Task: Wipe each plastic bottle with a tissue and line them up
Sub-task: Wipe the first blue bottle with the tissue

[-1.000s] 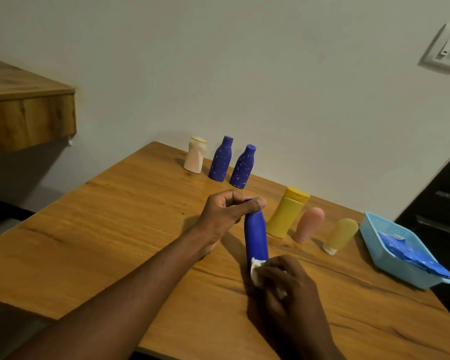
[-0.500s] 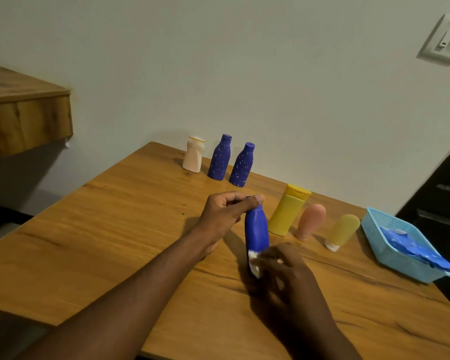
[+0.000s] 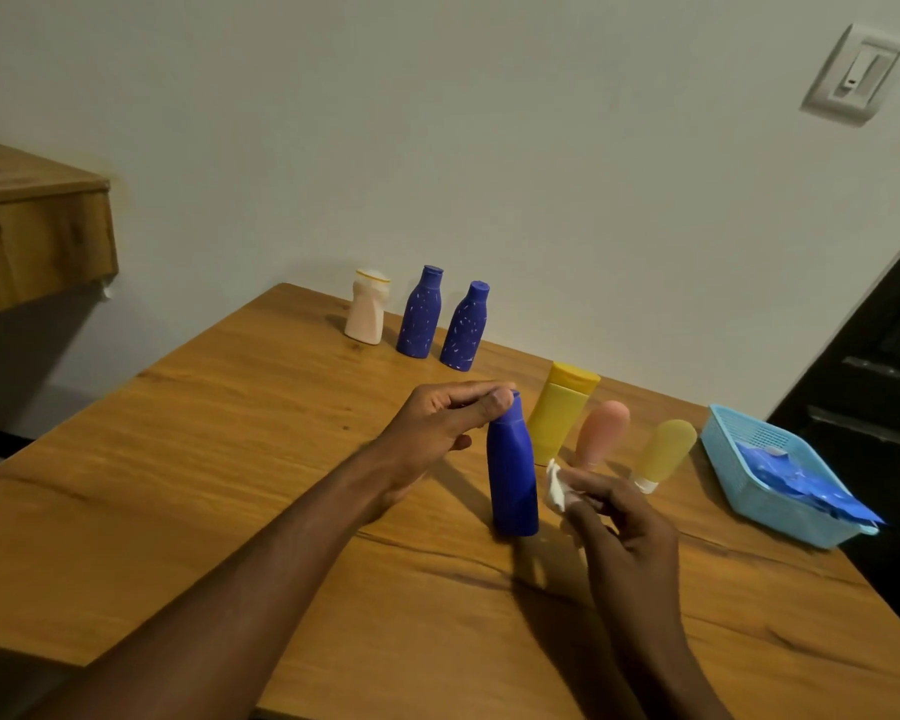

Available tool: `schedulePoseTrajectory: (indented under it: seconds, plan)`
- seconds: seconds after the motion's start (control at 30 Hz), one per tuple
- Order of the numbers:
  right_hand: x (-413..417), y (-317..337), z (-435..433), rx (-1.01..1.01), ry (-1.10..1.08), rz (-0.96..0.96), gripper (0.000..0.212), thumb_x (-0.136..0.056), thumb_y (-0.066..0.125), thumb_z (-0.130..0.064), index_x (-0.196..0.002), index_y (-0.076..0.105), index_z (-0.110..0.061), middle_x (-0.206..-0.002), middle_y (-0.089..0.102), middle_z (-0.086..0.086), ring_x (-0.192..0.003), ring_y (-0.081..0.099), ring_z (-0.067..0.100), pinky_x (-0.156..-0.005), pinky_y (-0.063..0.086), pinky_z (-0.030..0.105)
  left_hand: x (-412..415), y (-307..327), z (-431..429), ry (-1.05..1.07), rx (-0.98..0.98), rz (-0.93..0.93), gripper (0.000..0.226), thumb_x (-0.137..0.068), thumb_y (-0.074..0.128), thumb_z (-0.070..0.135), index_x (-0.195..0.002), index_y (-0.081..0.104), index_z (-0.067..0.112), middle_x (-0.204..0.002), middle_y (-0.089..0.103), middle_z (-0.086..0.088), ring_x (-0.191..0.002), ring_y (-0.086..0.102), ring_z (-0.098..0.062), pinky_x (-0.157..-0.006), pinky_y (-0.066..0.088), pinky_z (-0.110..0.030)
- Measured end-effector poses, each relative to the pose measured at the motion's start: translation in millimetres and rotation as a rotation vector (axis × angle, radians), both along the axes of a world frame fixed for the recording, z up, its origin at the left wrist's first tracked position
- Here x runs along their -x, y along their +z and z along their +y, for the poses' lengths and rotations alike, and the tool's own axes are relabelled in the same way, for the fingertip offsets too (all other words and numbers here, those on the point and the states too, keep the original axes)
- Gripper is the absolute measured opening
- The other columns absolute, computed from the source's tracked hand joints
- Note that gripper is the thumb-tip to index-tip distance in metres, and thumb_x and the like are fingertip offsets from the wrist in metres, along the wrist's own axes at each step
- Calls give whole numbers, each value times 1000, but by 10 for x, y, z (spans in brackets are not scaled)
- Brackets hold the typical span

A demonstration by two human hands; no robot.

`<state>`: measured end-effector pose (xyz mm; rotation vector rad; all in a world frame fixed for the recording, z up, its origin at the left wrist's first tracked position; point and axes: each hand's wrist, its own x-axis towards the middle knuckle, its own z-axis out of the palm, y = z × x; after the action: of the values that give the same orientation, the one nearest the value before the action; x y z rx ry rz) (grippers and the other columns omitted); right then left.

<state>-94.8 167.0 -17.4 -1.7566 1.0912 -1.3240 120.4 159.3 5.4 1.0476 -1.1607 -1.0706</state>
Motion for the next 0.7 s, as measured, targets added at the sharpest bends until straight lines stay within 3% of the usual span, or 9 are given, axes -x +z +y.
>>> schedulePoseTrajectory:
  seconds: [0.13,0.3,0.43,0.57,0.7]
  plan:
    - [-159,-23,112,-47,53,-66,28,-90,68,-5,-98,75,-31,-102,72,-12,-95,65,8,-77,54,36,8,14,17,-8,45,-65,34,-99,63,37,-133,68,33,-127,70,18,-115,64,-2,-97,50,-33]
    - [-223,-155,198,8,59,-65,26,-90,69,-6,-101,73,-30,-108,69,-8,-98,65,18,-74,57,49,46,11,0,6,131,-95,30,-99,64,26,-128,69,33,-121,73,16,-111,66,-1,-85,54,-24]
    - [-233,-142,256,99,84,15,33,-88,69,1,-99,73,-30,-107,70,-8,-101,65,16,-75,54,33,49,-6,-12,34,196,-103,30,-93,71,22,-121,72,31,-117,75,12,-113,67,-7,-92,56,-22]
    - [-169,6,191,210,21,13,35,-87,69,4,-100,72,-28,-104,71,-12,-100,65,14,-78,56,36,21,-2,-12,20,183,-80,32,-96,68,15,-128,71,18,-121,74,6,-111,67,-4,-86,54,-16]
    - [-167,256,-14,384,14,114,26,-90,65,-4,-110,69,-21,-109,66,-20,-105,63,10,-83,55,28,37,-32,-30,12,172,-89,33,-97,67,16,-130,70,18,-123,74,6,-116,66,-6,-93,55,-21]
